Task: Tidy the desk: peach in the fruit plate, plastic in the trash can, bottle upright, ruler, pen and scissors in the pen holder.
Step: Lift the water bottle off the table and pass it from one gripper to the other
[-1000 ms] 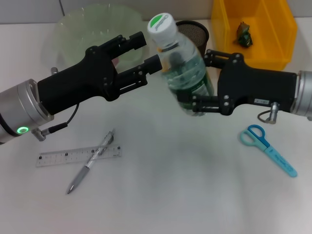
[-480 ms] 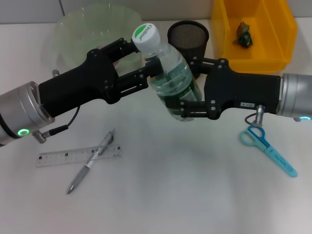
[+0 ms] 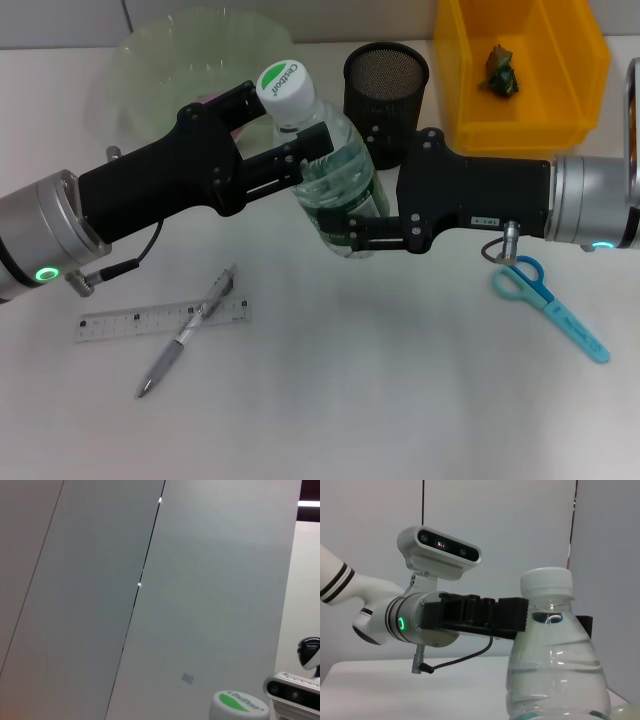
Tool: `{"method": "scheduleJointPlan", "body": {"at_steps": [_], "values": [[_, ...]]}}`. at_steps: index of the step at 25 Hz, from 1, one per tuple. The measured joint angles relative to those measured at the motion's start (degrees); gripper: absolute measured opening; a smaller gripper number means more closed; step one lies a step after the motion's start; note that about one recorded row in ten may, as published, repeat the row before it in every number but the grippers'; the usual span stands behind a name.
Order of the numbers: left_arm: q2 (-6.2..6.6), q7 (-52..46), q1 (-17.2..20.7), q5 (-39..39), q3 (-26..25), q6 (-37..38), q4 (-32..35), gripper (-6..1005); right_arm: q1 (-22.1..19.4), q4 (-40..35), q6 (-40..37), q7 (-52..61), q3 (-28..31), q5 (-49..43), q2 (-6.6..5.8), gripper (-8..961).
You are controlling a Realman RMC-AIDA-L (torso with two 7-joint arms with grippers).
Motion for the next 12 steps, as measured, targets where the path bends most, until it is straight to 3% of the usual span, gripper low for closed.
{"method": "scheduleJointPlan", "body": {"at_steps": [12], "values": [[0.0, 0.0, 0.2, -0.1, 0.0, 0.0, 0.0, 742, 0.0, 0.3, -0.3, 0.0, -0.9, 0.0, 0.0, 759]]}}
